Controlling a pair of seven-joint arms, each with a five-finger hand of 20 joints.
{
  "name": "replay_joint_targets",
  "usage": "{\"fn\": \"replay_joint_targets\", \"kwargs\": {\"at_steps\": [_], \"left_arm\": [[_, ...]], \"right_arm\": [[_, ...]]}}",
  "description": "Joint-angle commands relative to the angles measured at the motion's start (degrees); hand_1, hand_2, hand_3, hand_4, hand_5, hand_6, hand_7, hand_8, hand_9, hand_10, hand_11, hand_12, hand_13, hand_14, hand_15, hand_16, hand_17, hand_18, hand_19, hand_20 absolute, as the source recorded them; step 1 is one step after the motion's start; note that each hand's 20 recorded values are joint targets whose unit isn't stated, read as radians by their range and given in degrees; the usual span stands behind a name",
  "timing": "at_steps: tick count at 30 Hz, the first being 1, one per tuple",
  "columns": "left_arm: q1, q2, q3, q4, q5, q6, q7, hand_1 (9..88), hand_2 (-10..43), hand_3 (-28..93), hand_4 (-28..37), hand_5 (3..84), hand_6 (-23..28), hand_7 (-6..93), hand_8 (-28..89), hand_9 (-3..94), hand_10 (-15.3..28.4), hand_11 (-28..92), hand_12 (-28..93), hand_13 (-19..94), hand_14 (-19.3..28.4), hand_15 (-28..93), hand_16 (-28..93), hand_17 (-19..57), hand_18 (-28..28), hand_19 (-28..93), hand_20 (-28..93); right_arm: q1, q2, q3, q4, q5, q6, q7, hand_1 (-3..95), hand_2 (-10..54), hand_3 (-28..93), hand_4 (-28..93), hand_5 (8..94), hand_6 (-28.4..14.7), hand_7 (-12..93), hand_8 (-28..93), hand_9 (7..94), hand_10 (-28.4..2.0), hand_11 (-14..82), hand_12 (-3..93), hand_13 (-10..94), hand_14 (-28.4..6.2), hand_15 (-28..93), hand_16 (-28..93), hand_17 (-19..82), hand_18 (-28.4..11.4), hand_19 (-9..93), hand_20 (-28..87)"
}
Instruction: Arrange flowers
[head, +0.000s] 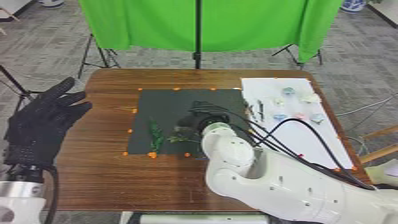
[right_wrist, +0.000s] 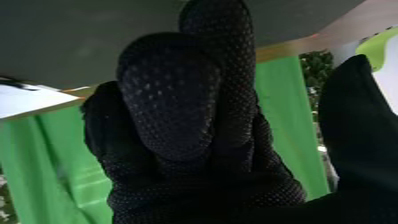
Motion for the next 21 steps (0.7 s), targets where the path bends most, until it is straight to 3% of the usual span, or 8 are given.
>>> {"fn": "replay_joint_targets", "kwargs": {"at_steps": [1, 3, 6, 14, 15, 18, 21], "left_arm": [[1.7, -1.45, 0.00, -0.32, 0.13, 0.99, 0.33, 21.9, 9.4, 78, -27.7, 37.1, 9.8, 12.9, -9, 33.8, 19.7, 30, 11, 24, 27.2, 62, -13, -10.3, 21.1, 54, 17], [2.1, -0.14, 0.03, -0.28, -0.77, 1.51, 1.37, 22.0, 9.4, 78, -27.7, 37.1, 9.8, 12.9, -9, 33.8, 19.8, 30, 11, 24, 27.3, 62, -13, -10.3, 21.1, 54, 17], [1.6, -0.64, 0.48, -0.25, -0.45, 1.25, 0.80, 21.9, 9.5, 78, -27.6, 37.1, 10.0, 12.7, -9, 33.8, 20.0, 29, 11, 24, 27.4, 62, -13, -10.3, 21.1, 54, 17], [3.6, -0.52, -0.39, -0.69, -1.06, 2.10, 2.20, 22.0, 9.5, 78, -27.6, 37.2, 10.1, 12.6, -8, 33.8, 20.0, 29, 11, 24, 27.4, 61, -13, -10.4, 21.2, 54, 17], [3.4, -0.67, -0.37, -0.65, -0.90, 2.00, 1.91, 22.0, 9.5, 78, -27.6, 37.2, 10.1, 12.6, -8, 33.8, 20.0, 29, 11, 24, 27.5, 61, -13, -10.4, 21.2, 54, 18], [3.6, 0.05, -0.50, -0.63, -1.32, 2.31, 2.50, 22.0, 9.4, 78, -27.6, 37.2, 10.1, 12.6, -8, 33.8, 20.1, 29, 11, 24, 27.5, 61, -12, -10.4, 21.2, 54, 18], [2.9, 0.01, -0.44, -0.49, -1.08, 2.25, 1.87, 22.1, 9.4, 78, -27.6, 37.2, 10.1, 12.7, -8, 33.9, 20.1, 29, 11, 24, 27.5, 61, -12, -10.4, 21.3, 54, 18]], "right_arm": [[-2.8, 4.3, 1.0, -0.3, 2.8, -2.7, 0.9, 22.9, 5.0, 67, -20, 69.9, -9.8, 12, -10, 93.7, -13.0, 31.5, 17.2, 93, -6.8, 55, 20, 57, -22.2, 93, 24], [-3.1, 4.5, 0.7, -0.3, 1.9, -2.8, 0.8, 23.0, 5.6, 67, -20, 70.3, -9.9, 12, -10, 93.7, -12.9, 31.7, 17.1, 93, -6.7, 55, 20, 58, -22.2, 93, 24], [-3.3, 4.8, 0.6, -0.3, 1.2, -1.9, 0.7, 23.0, 5.9, 67, -19, 70.6, -9.9, 12, -10, 93.7, -12.7, 32.0, 16.9, 93, -6.5, 55, 20, 58, -22.0, 93, 24], [-3.8, 5.8, 1.2, -1.3, 5.5, -5.3, 0.1, 22.3, 6.7, 67, -19, 71.4, -10.4, 12, -10, 93.7, -13.0, 32.1, 16.5, 94, -6.6, 55, 20, 58, -22.1, 93, 25], [-4.0, 5.8, 1.1, -1.7, 5.2, -5.9, -0.4, 22.1, 6.9, 67, -19, 71.4, -10.4, 12, -10, 93.7, -13.0, 32.1, 16.5, 94, -6.7, 55, 20, 58, -22.3, 93, 25], [-3.2, 5.9, -0.6, -3.2, 5.5, -6.4, -1.7, 22.1, 7.1, 67, -19, 71.4, -10.3, 12, -10, 93.7, -13.1, 32.0, 16.7, 93, -7.0, 55, 20, 57, -22.7, 93, 25], [-3.2, 5.6, -1.2, -4.1, 5.6, -7.4, -3.0, 22.1, 7.2, 67, -19, 71.6, -10.0, 12, -10, 93.7, -13.1, 31.9, 16.8, 93, -7.0, 55, 21, 57, -22.7, 93, 25]]}}
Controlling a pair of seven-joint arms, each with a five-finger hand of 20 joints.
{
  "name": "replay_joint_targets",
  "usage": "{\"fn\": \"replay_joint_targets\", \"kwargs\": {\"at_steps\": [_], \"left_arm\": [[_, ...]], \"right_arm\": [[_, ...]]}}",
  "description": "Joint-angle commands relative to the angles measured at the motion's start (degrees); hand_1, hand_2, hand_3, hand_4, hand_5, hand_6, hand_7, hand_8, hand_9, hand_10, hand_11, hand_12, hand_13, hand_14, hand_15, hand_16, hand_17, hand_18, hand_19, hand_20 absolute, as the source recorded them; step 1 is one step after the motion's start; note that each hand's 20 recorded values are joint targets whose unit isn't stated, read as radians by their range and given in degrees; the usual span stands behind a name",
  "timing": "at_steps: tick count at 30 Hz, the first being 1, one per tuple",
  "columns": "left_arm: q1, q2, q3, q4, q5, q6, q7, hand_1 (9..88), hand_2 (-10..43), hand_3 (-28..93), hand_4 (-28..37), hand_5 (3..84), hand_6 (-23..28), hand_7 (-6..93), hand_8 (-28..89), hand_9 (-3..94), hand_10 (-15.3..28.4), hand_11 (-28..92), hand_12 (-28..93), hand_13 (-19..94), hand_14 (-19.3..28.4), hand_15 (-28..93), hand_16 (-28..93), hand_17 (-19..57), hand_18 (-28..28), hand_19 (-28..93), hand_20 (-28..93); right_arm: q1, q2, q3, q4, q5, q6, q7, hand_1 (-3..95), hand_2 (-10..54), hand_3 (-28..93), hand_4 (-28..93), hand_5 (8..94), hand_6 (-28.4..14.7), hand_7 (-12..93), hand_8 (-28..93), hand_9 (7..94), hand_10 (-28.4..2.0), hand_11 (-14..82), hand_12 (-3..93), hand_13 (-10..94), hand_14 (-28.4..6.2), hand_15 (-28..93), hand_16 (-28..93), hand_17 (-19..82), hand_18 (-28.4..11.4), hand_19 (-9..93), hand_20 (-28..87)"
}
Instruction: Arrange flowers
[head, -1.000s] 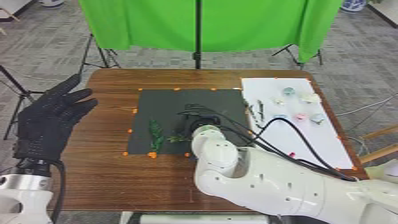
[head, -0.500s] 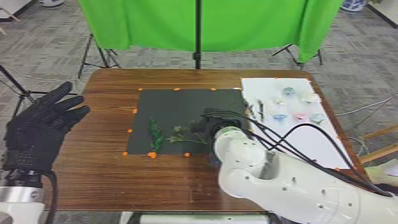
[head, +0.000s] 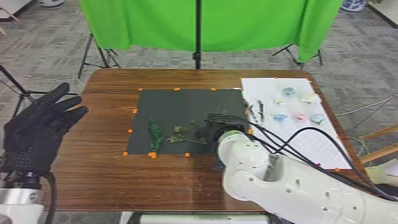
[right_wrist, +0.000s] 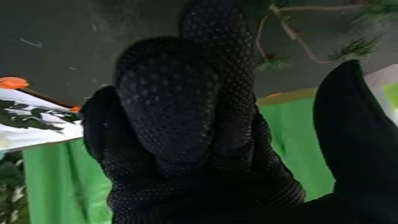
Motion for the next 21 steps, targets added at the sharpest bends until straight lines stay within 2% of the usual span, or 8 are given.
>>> {"fn": "replay_joint_targets", "kwargs": {"at_steps": [1, 3, 6, 10, 16, 21], "left_arm": [[0.5, 0.69, -0.05, 0.05, -0.60, 0.88, 0.11, 22.1, 9.5, 78, -27.6, 37.2, 10.1, 12.7, -8, 33.9, 20.1, 29, 11, 24, 27.5, 61, -12, -10.4, 21.3, 54, 18], [0.3, 0.68, 0.11, 0.14, -0.59, 0.81, -0.16, 22.1, 9.5, 78, -27.6, 37.2, 10.1, 12.7, -8, 33.9, 20.1, 29, 11, 24, 27.6, 61, -12, -10.5, 21.3, 54, 18], [0.3, 1.26, 0.36, 0.23, -0.96, 1.02, 0.28, 22.1, 9.4, 78, -27.6, 37.3, 10.1, 12.7, -8, 33.9, 20.3, 29, 11, 24, 27.7, 61, -12, -10.5, 21.3, 54, 18], [-0.6, 0.92, 0.78, 0.43, -0.63, 0.72, -0.63, 22.2, 9.5, 78, -27.7, 37.2, 10.2, 12.7, -8, 34.0, 20.4, 29, 11, 24, 27.7, 61, -12, -10.6, 21.3, 54, 18], [-0.4, 1.33, 0.40, 0.45, -0.71, 0.76, -0.53, 22.1, 9.5, 78, -27.6, 37.3, 10.3, 12.6, -8, 33.9, 20.5, 29, 11, 24, 27.9, 61, -12, -10.6, 21.3, 54, 18], [-0.5, 1.65, 0.66, 0.50, -0.88, 0.81, -0.40, 22.2, 9.6, 78, -27.6, 37.4, 10.5, 12.6, -8, 34.0, 21.0, 29, 11, 24, 28.1, 61, -12, -10.7, 21.4, 54, 18]], "right_arm": [[0.1, 0.2, -3.2, -2.5, 1.0, -2.8, -3.3, 22.1, 7.3, 66, -19, 71.8, -9.9, 12, -10, 93.7, -13.1, 31.9, 16.9, 93, -7.0, 55, 21, 57, -22.8, 93, 25], [0.2, 0.1, -4.0, -2.9, 0.4, -3.0, -3.9, 22.1, 7.5, 66, -19, 72.1, -9.8, 12, -10, 93.7, -13.2, 32.0, 16.9, 93, -7.1, 55, 21, 57, -22.8, 93, 25], [-0.1, -0.7, -3.8, -2.8, 0.6, -3.4, -4.5, 22.2, 7.7, 66, -19, 72.2, -9.5, 13, -10, 93.7, -13.1, 32.2, 17.0, 93, -7.1, 55, 21, 57, -22.8, 93, 25], [-0.5, -1.3, -3.2, -2.6, 1.6, -3.4, -4.6, 22.3, 8.0, 66, -19, 72.2, -9.2, 13, -10, 93.7, -13.0, 32.3, 17.1, 93, -7.2, 55, 21, 57, -22.9, 93, 26], [-0.6, -1.6, -3.7, -3.3, 1.8, -4.1, -5.1, 22.6, 8.3, 66, -19, 72.1, -9.1, 13, -10, 93.7, -12.9, 32.4, 17.1, 93, -7.2, 55, 21, 56, -22.9, 93, 25], [-0.8, -1.9, -4.2, -3.3, 0.5, -3.9, -4.6, 22.8, 9.0, 64, -19, 72.3, -8.9, 13, -11, 93.7, -12.5, 32.6, 17.0, 93, -6.8, 55, 20, 56, -22.7, 93, 25]]}}
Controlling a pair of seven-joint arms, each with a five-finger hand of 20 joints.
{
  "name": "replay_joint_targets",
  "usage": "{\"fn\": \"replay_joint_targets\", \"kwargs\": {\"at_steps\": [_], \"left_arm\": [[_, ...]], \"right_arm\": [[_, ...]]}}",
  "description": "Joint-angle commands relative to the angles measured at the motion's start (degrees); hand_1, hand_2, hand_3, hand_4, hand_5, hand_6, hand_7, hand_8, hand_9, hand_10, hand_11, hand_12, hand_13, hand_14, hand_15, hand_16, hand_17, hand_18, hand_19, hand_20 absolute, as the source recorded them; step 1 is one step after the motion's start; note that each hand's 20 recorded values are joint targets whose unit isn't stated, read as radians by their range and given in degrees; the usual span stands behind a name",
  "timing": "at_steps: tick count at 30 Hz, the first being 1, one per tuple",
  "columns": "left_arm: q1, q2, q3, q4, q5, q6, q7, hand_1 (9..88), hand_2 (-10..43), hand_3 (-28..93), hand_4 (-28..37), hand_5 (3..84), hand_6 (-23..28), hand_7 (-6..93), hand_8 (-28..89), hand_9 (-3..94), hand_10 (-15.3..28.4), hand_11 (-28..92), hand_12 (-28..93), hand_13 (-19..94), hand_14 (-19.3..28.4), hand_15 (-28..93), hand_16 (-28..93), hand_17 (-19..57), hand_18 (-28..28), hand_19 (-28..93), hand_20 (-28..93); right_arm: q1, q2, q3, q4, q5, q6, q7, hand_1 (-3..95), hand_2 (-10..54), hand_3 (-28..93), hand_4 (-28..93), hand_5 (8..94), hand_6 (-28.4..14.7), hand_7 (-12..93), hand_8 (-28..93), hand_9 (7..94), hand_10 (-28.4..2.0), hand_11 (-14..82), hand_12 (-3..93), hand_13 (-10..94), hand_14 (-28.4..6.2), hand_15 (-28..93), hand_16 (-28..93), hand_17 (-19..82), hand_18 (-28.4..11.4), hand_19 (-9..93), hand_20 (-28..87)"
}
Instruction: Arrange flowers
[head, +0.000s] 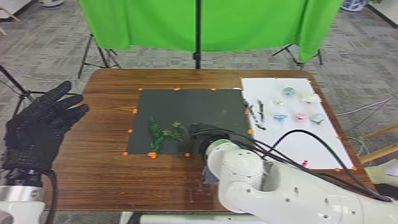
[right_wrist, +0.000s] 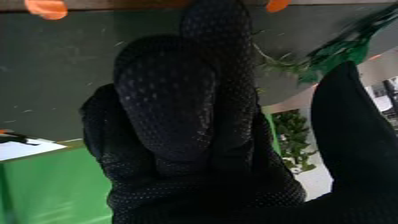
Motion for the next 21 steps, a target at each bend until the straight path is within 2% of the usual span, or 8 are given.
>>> {"fn": "replay_joint_targets", "kwargs": {"at_steps": [1, 5, 7, 8, 12, 17, 18, 21], "left_arm": [[0.4, 0.16, 0.11, 0.35, -0.23, 0.20, -0.57, 22.2, 9.6, 78, -27.6, 37.4, 10.5, 12.6, -8, 34.0, 21.1, 29, 11, 24, 28.1, 61, -12, -10.7, 21.4, 53, 18], [1.6, 0.28, -0.37, 0.06, -0.80, 0.95, 0.44, 22.2, 9.6, 78, -27.6, 37.5, 10.6, 12.5, -8, 34.0, 21.1, 29, 11, 23, 28.3, 61, -12, -10.8, 21.5, 53, 19], [2.3, 0.49, -0.42, -0.05, -1.05, 1.05, 1.23, 22.1, 9.6, 78, -27.5, 37.5, 10.6, 12.6, -8, 34.0, 21.3, 29, 11, 23, 28.3, 61, -12, -10.8, 21.5, 53, 19], [2.1, 0.22, -0.48, -0.04, -0.80, 0.85, 0.77, 22.2, 9.6, 78, -27.6, 37.6, 10.6, 12.6, -8, 34.0, 21.3, 28, 11, 24, 28.3, 61, -12, -10.8, 21.5, 53, 19], [2.6, -0.38, -0.88, -0.23, -0.68, 0.92, 0.32, 22.2, 9.6, 78, -27.6, 37.6, 10.7, 12.5, -8, 34.0, 21.3, 28, 11, 24, 28.4, 61, -12, -10.8, 21.5, 53, 19], [2.3, -0.83, -0.41, -0.15, -0.66, 0.91, 0.15, 22.0, 9.7, 78, -27.5, 37.4, 10.6, 12.2, -8, 33.8, 20.9, 28, 11, 24, 28.4, 61, -12, -10.7, 21.5, 53, 19], [2.0, -1.07, -0.24, -0.13, -0.53, 0.86, 0.00, 21.9, 9.8, 77, -27.5, 37.4, 10.6, 12.1, -8, 33.8, 20.8, 28, 11, 24, 28.3, 61, -12, -10.7, 21.5, 53, 19], [1.9, -0.74, 0.12, -0.10, -0.69, 1.07, 0.12, 21.8, 9.8, 77, -27.6, 37.3, 10.5, 11.8, -8, 33.7, 20.6, 28, 11, 24, 28.0, 61, -12, -10.6, 21.4, 53, 19]], "right_arm": [[-0.6, -0.4, -1.7, -0.1, -0.2, -0.7, 0.2, 22.9, 9.0, 64, -19, 72.4, -8.8, 14, -11, 93.7, -12.5, 32.6, 17.0, 93, -6.8, 55, 20, 57, -22.6, 93, 25], [0.2, 0.2, -1.8, -0.5, 0.2, 0.9, -0.3, 23.0, 9.4, 64, -19, 72.8, -8.7, 14, -11, 93.7, -12.2, 33.2, 16.9, 93, -6.3, 55, 20, 57, -22.3, 93, 24], [1.7, 1.0, -3.4, -0.8, -1.1, 3.5, -0.2, 23.1, 9.5, 63, -19, 73.8, -8.7, 14, -11, 93.7, -12.0, 34.6, 15.8, 94, -6.1, 56, 19, 58, -22.2, 93, 25], [2.3, 1.4, -3.6, -1.0, -1.5, 4.4, 0.0, 23.2, 9.6, 63, -18, 73.9, -8.7, 14, -11, 93.7, -12.0, 34.7, 15.7, 94, -6.1, 56, 19, 59, -22.1, 93, 25], [4.6, 4.2, -3.1, -2.5, -4.0, 9.1, 0.2, 23.1, 9.5, 63, -18, 75.1, -8.4, 15, -11, 93.7, -11.7, 35.3, 15.4, 94, -5.6, 56, 19, 60, -21.3, 93, 24], [4.9, 7.4, 2.1, -2.4, -5.0, 12.9, 0.1, 23.7, 8.3, 64, -17, 75.5, -7.9, 17, -10, 93.7, -11.8, 34.9, 15.0, 94, -5.3, 56, 17, 60, -21.2, 93, 24], [5.0, 7.8, 3.1, -1.8, -5.1, 13.2, 0.2, 23.8, 8.2, 64, -17, 75.1, -8.0, 17, -11, 93.7, -12.1, 33.7, 15.3, 94, -5.6, 55, 18, 59, -21.3, 93, 23], [6.1, 9.5, 4.4, 0.6, -4.7, 14.1, 1.6, 24.1, 7.1, 65, -17, 70.5, -8.4, 16, -11, 91.5, -14.0, 29.0, 17.0, 90, -7.9, 53, 19, 56, -21.5, 93, 12]]}}
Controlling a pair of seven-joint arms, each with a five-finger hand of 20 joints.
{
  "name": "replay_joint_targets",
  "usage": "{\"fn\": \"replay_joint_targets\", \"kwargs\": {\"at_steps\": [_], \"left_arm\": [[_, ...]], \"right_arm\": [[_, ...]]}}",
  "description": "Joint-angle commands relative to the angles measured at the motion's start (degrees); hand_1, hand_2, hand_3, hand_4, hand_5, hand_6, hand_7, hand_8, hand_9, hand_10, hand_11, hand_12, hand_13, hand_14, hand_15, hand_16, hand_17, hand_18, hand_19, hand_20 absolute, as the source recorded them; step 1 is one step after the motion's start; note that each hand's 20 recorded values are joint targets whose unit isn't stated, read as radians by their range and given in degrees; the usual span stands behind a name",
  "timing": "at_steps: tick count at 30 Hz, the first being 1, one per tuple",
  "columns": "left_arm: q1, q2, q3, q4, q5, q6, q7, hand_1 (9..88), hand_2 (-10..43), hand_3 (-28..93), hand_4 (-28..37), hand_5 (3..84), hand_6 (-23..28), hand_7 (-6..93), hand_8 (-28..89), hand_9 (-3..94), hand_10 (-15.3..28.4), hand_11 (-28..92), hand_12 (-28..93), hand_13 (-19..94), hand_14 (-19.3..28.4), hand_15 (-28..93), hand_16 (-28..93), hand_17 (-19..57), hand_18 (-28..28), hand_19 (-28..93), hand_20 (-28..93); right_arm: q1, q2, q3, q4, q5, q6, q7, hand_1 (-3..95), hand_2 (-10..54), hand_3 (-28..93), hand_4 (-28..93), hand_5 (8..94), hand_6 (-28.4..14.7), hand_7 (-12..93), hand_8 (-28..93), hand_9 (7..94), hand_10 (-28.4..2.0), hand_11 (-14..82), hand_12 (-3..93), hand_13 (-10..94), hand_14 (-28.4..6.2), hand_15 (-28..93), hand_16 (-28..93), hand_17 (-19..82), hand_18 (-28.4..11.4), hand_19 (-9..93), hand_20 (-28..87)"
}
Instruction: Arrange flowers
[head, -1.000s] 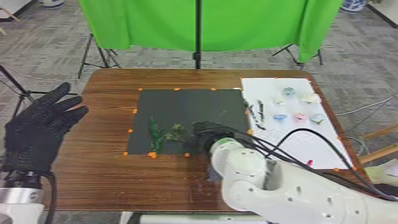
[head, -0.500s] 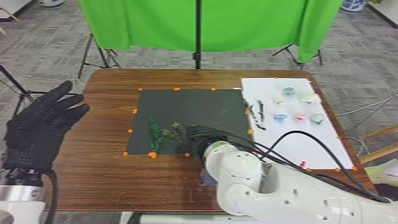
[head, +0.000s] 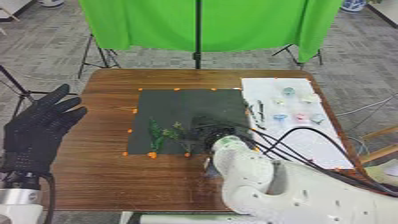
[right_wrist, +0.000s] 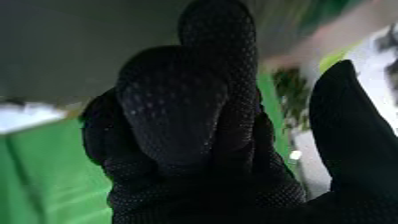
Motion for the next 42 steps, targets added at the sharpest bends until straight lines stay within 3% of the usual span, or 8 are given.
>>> {"fn": "replay_joint_targets", "kwargs": {"at_steps": [1, 3, 8, 14, 28, 36, 42], "left_arm": [[-0.1, -0.92, 1.11, 0.10, -0.04, 0.55, -0.66, 21.8, 9.9, 77, -27.6, 37.3, 10.5, 11.8, -8, 33.7, 20.5, 28, 11, 24, 27.9, 61, -12, -10.6, 21.4, 53, 19], [0.3, -1.00, 1.20, 0.02, -0.11, 0.54, -0.38, 21.8, 9.9, 77, -27.6, 37.3, 10.4, 11.7, -8, 33.7, 20.3, 28, 11, 24, 27.8, 61, -12, -10.6, 21.4, 53, 19], [-0.6, -1.12, 1.94, 0.19, 0.06, 0.39, -0.51, 21.7, 9.9, 77, -27.5, 37.1, 10.3, 11.9, -8, 33.8, 20.0, 29, 11, 24, 27.6, 61, -12, -10.5, 21.4, 54, 19], [-0.9, -0.65, 2.29, 0.26, -0.03, 0.32, -0.09, 21.7, 9.8, 77, -27.5, 37.1, 10.2, 12.1, -8, 33.8, 19.8, 29, 11, 24, 27.5, 61, -12, -10.4, 21.3, 54, 19], [-2.1, -0.66, 2.74, 0.79, 0.29, -0.37, -0.51, 21.8, 9.7, 77, -27.4, 37.0, 10.0, 12.7, -9, 33.8, 19.8, 29, 11, 24, 27.4, 61, -12, -10.3, 21.1, 54, 18], [-2.9, 0.11, 2.81, 1.26, -0.02, -0.81, -0.29, 21.9, 9.6, 78, -27.4, 37.0, 10.0, 12.6, -9, 33.8, 19.8, 29, 11, 24, 27.3, 61, -12, -10.3, 21.2, 54, 18], [-3.5, 0.02, 2.92, 1.45, 0.40, -1.35, -0.88, 21.9, 9.6, 77, -27.5, 37.0, 10.0, 12.7, -9, 33.8, 19.8, 29, 11, 24, 27.3, 61, -12, -10.3, 21.2, 54, 18]], "right_arm": [[3.0, 5.6, 6.8, 4.2, -1.3, 2.1, 2.2, 24.4, 6.3, 66, -18, 69.1, -8.7, 16, -11, 89.8, -14.7, 28.7, 16.9, 89, -8.9, 53, 18, 55, -21.6, 93, 5], [3.2, 6.1, 7.4, 6.1, -1.0, 1.2, 3.2, 24.9, 5.0, 67, -18, 64.5, -9.4, 15, -10, 85.1, -16.5, 28.3, 16.3, 84, -10.7, 53, 16, 52, -21.8, 93, -10], [4.0, 5.9, 7.7, 10.6, 0.7, -2.9, 4.9, 25.3, 2.1, 68, -19, 57.3, -11.6, 13, -10, 78.2, -19.0, 29.2, 15.6, 79, -12.7, 55, 14, 50, -21.9, 93, -20], [3.9, 5.9, 7.7, 13.9, 1.7, -8.1, 7.5, 26.7, -0.3, 67, -19, 55.7, -12.9, 11, -9, 77.8, -19.1, 30.3, 16.1, 79, -12.4, 58, 15, 50, -22.4, 93, -19], [2.6, 6.0, 5.8, 17.0, 2.8, -12.1, 9.1, 27.9, -2.0, 66, -19, 58.1, -13.5, 11, -9, 80.6, -18.1, 32.2, 16.6, 81, -11.0, 59, 15, 51, -22.4, 93, -13], [2.2, 4.6, 2.7, 18.6, 1.0, -9.5, 8.7, 29.0, -3.5, 66, -20, 61.1, -11.5, 12, -9, 80.8, -17.8, 32.4, 16.9, 81, -10.6, 59, 15, 51, -22.3, 93, -12], [3.6, 5.5, -1.1, 20.2, -2.0, -4.6, 9.7, 38.6, -5.1, 69, -23, 69.4, -5.1, 17, -11, 85.8, -14.1, 32.3, 17.2, 85, -7.7, 57, 16, 53, -19.4, 93, -12]]}}
